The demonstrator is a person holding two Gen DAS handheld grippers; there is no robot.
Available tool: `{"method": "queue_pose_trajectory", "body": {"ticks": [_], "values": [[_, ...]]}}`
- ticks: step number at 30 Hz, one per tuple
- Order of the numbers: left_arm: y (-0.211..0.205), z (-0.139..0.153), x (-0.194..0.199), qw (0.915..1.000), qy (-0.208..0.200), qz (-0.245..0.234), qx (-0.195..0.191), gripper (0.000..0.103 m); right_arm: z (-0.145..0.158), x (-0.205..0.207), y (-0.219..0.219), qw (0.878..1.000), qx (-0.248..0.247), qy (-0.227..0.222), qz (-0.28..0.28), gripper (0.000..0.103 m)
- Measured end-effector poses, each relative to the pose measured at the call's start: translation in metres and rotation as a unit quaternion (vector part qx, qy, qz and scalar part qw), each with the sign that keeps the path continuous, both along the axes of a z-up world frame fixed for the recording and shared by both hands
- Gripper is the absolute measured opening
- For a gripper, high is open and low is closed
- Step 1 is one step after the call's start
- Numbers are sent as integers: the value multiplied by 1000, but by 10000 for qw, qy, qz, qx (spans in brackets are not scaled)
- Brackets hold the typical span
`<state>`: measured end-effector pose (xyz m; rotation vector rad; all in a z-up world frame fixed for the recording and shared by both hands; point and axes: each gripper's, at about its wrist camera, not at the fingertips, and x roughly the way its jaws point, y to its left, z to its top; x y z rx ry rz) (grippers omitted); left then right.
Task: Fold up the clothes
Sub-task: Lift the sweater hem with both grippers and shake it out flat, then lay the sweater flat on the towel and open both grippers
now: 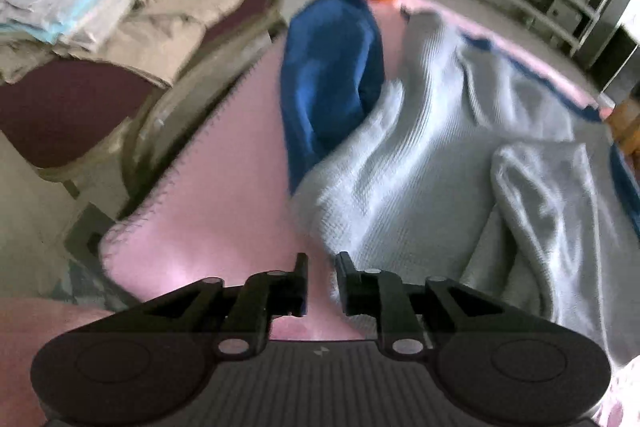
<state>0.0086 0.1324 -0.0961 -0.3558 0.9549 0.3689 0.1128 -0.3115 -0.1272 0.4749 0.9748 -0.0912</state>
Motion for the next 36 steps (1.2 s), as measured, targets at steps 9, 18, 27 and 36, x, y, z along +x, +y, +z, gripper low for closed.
{"method": "queue_pose_trajectory", "body": {"ticks": [9, 18, 27, 36], "values": [[-67, -7, 33, 9879, -216, -1443, 521, 22, 13, -8, 10, 9956, 487, -675, 441, 24], [-44, -39, 31, 9850, 649, -1062, 1192, 20, -25, 11, 22, 9973, -335, 573, 315, 7], [-52, 45, 24, 9877, -569, -1292, 676, 19, 37, -2, 19, 9948, 695, -632, 404, 20], [-104, 104, 89, 9716, -1448, -1671, 849, 21, 45, 82, -5, 9890, 822, -1229, 95, 30]]}}
